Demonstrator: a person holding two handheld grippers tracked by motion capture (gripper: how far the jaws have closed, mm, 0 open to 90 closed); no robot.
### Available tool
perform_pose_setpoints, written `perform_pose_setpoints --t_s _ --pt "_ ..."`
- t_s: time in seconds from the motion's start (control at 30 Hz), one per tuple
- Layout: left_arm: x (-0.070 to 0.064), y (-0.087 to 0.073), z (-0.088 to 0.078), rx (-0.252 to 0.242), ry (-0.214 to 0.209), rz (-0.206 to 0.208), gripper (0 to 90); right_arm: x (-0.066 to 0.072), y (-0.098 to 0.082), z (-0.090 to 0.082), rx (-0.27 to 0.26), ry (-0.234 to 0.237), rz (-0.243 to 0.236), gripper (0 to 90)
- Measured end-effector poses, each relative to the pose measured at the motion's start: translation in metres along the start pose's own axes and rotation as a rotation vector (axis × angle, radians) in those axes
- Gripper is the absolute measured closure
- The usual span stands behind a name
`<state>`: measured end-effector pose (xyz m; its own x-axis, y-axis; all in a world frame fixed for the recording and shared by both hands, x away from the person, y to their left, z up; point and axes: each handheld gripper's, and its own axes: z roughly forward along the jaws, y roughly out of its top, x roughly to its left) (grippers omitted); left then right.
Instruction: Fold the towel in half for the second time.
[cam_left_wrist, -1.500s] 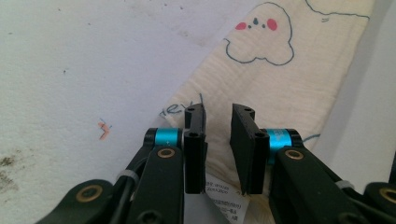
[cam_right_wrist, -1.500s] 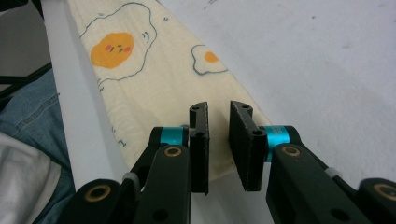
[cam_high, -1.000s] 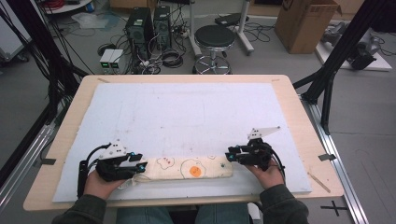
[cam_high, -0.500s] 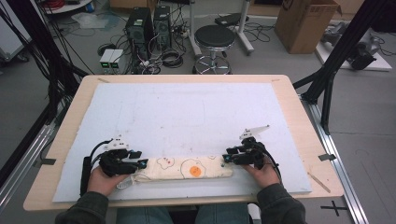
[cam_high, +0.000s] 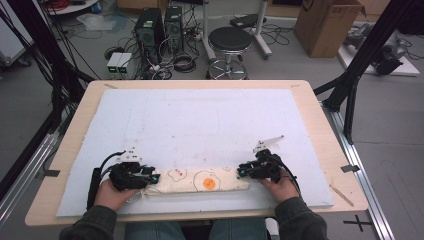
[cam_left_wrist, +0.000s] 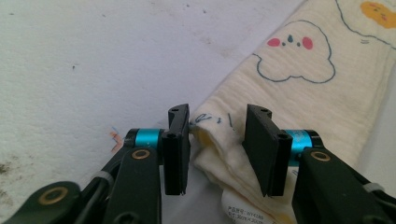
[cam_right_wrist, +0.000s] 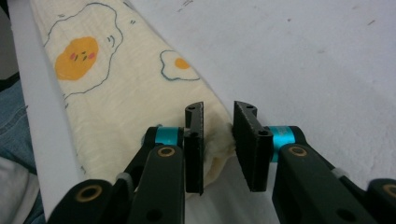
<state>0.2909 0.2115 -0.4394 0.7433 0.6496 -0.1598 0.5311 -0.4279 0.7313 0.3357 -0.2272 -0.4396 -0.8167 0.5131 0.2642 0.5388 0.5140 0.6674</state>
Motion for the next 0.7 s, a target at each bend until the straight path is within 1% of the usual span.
perform_pose_setpoints --t_s 0.03,0.07,0.1,0.13,0.27,0.33,0.37,0.47,0.57,0.6,0.7 --pt "-0.0001 -0.0001 -0.0001 0.0 -0.015 0.002 62.8 -0.0001 -0.0001 0.0002 0.0 0.005 -0.001 76.2" --pt "-0.0007 -0.0003 0.0002 0.002 -0.02 0.007 67.6 0.0 -0.0001 0.0005 -0.002 0.007 -0.002 77.6" --pt "-0.0016 -0.0002 0.0001 0.003 -0.015 0.011 68.9 0.0009 -0.0001 0.0005 0.002 0.011 0.001 78.8" --pt "-0.0018 -0.0002 -0.0001 0.004 -0.021 0.015 70.7 0.0009 0.0 0.0006 0.001 0.008 -0.008 79.5" --pt "-0.0027 -0.0003 -0.0016 -0.002 -0.019 0.026 78.5 0.001 -0.0003 0.0005 -0.001 0.011 -0.002 81.1" --pt "-0.0018 -0.0004 -0.0021 -0.006 -0.02 0.02 79.1 0.0009 -0.0007 0.0001 -0.004 0.014 0.001 81.4" --pt "-0.0019 -0.0004 -0.0025 -0.007 -0.014 0.018 79.5 0.0014 -0.0006 -0.0004 -0.004 0.013 -0.001 81.8" --pt "-0.0025 -0.0003 -0.0033 -0.014 -0.012 0.027 81.3 0.0015 -0.0005 -0.0006 -0.013 0.008 -0.015 82.6" --pt "-0.0026 0.0 -0.0039 -0.017 -0.005 0.033 82.0 0.0019 -0.0007 -0.0015 -0.013 0.012 -0.018 82.7" --pt "-0.0026 0.0 -0.0039 -0.017 -0.005 0.033 82.2 0.0024 -0.0007 -0.0019 -0.01 0.01 -0.01 82.7" --pt "-0.0032 0.0 -0.0043 -0.025 -0.002 0.034 83.0 0.0018 -0.0006 -0.0022 -0.018 0.012 -0.02 82.9"
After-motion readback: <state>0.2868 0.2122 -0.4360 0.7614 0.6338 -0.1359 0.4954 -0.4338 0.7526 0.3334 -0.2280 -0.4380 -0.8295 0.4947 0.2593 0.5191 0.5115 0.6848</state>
